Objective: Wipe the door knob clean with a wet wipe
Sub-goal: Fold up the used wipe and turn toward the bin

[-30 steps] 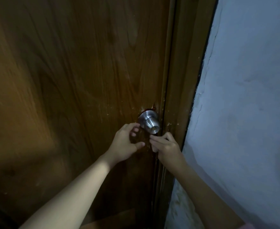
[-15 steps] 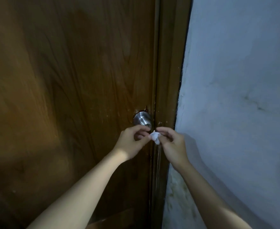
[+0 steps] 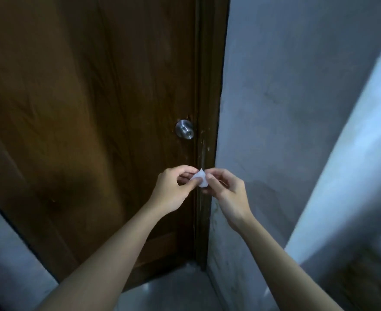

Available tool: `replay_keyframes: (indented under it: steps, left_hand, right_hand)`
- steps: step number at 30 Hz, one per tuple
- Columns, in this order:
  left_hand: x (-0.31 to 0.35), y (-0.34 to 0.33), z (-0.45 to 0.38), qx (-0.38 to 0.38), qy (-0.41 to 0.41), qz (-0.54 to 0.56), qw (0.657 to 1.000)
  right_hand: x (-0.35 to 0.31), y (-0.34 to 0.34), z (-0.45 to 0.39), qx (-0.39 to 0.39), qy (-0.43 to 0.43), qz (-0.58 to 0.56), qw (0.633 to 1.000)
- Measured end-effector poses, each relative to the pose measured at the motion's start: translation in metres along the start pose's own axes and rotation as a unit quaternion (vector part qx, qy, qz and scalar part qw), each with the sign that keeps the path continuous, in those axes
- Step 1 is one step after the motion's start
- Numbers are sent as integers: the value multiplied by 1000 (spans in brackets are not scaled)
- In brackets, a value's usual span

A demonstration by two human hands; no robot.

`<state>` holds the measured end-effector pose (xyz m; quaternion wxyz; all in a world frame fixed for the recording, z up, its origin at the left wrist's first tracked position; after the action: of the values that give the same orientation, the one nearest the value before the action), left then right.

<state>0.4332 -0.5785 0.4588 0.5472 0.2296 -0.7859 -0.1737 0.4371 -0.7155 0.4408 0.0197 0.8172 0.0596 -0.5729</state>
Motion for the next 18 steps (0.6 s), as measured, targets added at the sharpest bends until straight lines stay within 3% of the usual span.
replay_keyframes:
  steps: [5,18]
  left_hand:
    - [16,-34,50,-52,3,27,998]
    - [13,-210,137,-191,140,160,958]
  right_hand:
    - [3,33,65,22,-29,21,999]
    - [62,165,193,157,-169,49,972]
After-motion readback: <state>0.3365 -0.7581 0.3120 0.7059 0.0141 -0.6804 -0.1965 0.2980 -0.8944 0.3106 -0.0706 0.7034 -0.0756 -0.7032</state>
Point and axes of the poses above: each hand's wrist, its own z-axis away from the middle knuckle, its own y-axis out of the back of the hand, x = y × z, the point moved 6 cm from there along -z, towards the middle knuckle, and after that the axes turned 2 degrees about y, right-handed, at the moved point
